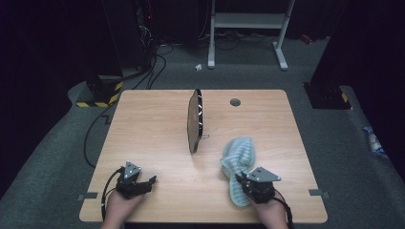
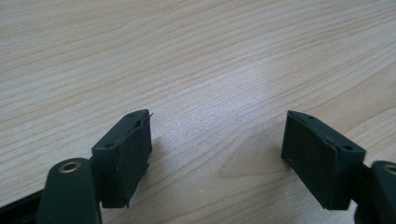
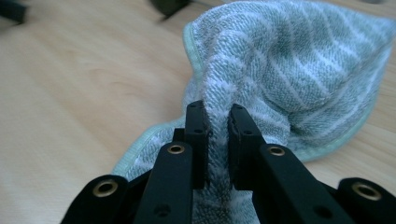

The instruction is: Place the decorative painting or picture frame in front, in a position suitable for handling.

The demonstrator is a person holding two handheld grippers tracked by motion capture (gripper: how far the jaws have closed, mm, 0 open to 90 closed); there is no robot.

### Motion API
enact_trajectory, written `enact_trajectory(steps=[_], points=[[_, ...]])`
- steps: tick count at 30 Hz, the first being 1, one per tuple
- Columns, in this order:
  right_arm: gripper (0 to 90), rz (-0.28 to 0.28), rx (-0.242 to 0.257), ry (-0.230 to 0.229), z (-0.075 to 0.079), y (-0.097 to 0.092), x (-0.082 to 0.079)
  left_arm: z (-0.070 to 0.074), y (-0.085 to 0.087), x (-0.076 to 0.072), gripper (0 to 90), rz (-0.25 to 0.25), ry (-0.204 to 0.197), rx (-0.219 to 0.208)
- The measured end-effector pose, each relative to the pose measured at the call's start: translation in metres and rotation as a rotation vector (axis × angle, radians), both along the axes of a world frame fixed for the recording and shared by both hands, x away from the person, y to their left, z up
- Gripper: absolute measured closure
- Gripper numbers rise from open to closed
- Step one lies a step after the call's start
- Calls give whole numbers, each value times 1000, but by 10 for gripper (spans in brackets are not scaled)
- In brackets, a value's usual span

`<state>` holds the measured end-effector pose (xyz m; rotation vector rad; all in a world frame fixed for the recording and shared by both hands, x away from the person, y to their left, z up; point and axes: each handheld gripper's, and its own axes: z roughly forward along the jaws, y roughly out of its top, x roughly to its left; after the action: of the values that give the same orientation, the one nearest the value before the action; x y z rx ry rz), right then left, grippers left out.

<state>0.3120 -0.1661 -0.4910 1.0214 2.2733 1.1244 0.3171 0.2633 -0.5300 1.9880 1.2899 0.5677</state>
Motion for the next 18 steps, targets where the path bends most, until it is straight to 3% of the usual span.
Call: enact_trajectory(steps=[6,9,11,12,14,15,16,18], points=[[796,124,10,16,-6,35,-12,2,-1,-4,345,-28,4,1],[796,192,10,20,-6,52,-17,8,-4,-9,348,-64,-4,-68],[796,227,14,21,-7,60,-20,16,-7,-14,350,-95,-42,-116],[796,227,14,21,-7,60,-20,16,-7,-14,348,-95,-42,-116],[796,284,29,30,-7,74,-25,28,-15,-22,341,-127,-93,-152],[796,284,29,30,-7,74,-25,28,-15,-22,337,-127,-93,-152],[796,330,17,18,-7,87,-26,32,-18,-25,318,-136,-109,-172],[796,362,29,18,-8,96,-24,40,-25,-29,300,-156,-135,-215]])
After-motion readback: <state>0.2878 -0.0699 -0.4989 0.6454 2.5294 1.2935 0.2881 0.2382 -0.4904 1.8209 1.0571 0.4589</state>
